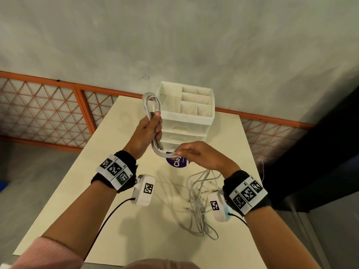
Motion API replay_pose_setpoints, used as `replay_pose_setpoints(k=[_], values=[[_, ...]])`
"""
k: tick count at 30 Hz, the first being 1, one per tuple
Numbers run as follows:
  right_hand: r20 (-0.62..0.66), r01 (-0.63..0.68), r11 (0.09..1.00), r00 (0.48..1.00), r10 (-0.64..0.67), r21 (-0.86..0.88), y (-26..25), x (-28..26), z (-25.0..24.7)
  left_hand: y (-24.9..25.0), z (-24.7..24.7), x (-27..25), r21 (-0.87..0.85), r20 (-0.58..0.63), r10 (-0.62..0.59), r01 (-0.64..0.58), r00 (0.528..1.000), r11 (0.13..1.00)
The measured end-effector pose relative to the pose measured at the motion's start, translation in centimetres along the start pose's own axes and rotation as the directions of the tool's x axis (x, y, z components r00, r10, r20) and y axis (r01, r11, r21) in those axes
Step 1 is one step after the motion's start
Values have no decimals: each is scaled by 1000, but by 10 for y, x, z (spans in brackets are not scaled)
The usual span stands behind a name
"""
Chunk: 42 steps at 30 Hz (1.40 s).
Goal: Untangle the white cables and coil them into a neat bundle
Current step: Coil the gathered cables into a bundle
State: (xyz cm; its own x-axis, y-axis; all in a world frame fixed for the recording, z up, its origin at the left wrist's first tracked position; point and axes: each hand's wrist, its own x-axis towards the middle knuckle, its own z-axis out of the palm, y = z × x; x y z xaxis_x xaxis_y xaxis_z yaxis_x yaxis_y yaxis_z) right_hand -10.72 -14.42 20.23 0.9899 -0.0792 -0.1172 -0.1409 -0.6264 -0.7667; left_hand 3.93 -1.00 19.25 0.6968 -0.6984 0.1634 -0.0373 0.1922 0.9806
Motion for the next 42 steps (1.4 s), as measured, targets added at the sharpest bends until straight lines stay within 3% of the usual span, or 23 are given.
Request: replay_pose_setpoints(k=[4, 7, 10, 18, 23, 26, 30, 34, 36, 42], values=[[-92, 2, 981, 996, -21, -195, -7, 4, -13, 2, 12, -5, 72, 129, -87, 79, 988, 994], [-139, 25, 976, 989, -57, -218, -15, 5, -21, 4, 21, -9, 66, 187, -116, 106, 975, 992], [-183, 38, 983, 981, -72, -181, -25, 2, -22, 4, 32, -13, 38, 215, -122, 117, 969, 992], [-189, 85, 944, 970, -151, -320, -39, 5, -18, 3, 37, -15, 56, 219, -90, 79, 971, 995], [-191, 113, 923, 962, -194, -368, -44, 8, -14, 5, 41, -22, 123, 266, -169, 141, 949, 982], [-218, 122, 927, 953, -209, -354, -43, 10, -11, 5, 43, -21, 261, 274, -168, 95, 947, 961], [-218, 34, 982, 973, -75, -188, -40, 4, -30, 13, 32, -18, 278, 386, -153, 44, 910, 960], [-15, -90, 942, 996, 89, -322, -27, -6, -50, 17, 18, -19, 233, 420, -173, 79, 891, 969], [59, -95, 954, 991, 117, -284, -23, -8, -55, 15, 15, -21, 232, 428, -183, 88, 885, 969], [-20, -81, 995, 997, 80, -55, -37, -10, -56, 7, 21, -29, 323, 409, -237, 103, 882, 941]])
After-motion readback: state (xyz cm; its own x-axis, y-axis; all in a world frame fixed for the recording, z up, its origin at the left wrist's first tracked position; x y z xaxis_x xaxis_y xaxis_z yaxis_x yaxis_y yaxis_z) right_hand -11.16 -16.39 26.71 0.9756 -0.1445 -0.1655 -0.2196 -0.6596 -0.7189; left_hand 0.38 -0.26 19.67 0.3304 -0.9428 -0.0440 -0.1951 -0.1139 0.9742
